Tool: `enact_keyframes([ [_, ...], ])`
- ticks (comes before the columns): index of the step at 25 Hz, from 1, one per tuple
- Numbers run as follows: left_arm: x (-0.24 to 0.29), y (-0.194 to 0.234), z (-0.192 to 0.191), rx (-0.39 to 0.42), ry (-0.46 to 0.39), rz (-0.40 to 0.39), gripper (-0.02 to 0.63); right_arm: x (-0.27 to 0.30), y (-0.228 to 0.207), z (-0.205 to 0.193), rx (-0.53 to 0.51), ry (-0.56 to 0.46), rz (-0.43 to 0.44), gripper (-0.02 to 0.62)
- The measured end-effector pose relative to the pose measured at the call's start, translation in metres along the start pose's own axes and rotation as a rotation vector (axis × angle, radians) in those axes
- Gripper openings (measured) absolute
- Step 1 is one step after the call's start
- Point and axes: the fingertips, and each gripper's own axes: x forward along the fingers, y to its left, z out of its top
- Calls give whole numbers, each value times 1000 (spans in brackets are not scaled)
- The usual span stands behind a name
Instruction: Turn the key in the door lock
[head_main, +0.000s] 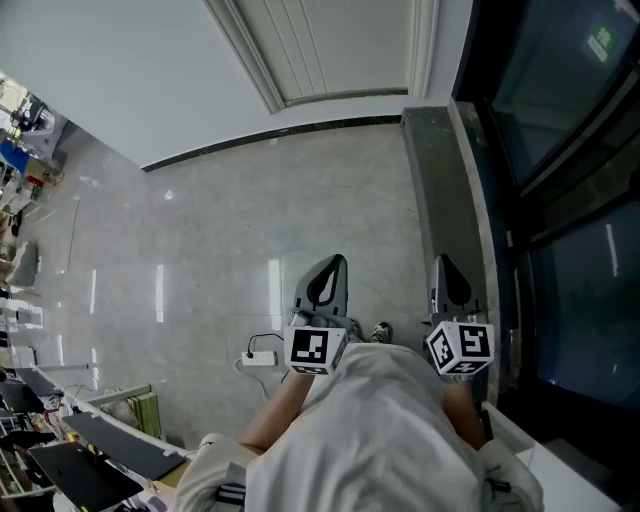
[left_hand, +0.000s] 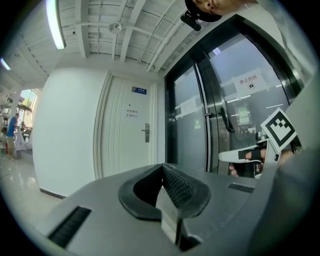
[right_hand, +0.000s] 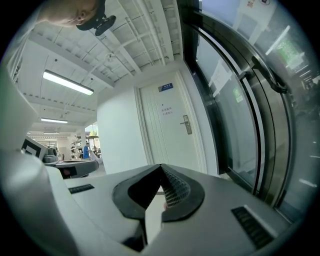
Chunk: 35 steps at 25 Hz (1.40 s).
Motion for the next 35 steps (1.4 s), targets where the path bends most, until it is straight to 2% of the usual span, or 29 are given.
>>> enact_keyframes([
  [7,10,-21,-14,-36,-1,18,9,-11,-26,-10,-6,22,-19,2],
  [14,46,-31,-11,1,16,-30,9,9,-60,-6,22,28,-80,2],
  [21,90,-1,-22,-13,51,-10,9,57,-68,-14,13,69,-83,2],
  [27,146,20,-3,-6,21,-46,9,110,-80,6,-1,64,-94,2],
  [31,180,39,1,-24,31,-58,9,142,-84,18,-7,68,-120,2],
  [35,217,50,11,-38,6,-103,9,173,-88,29,-23,64,-140,2],
])
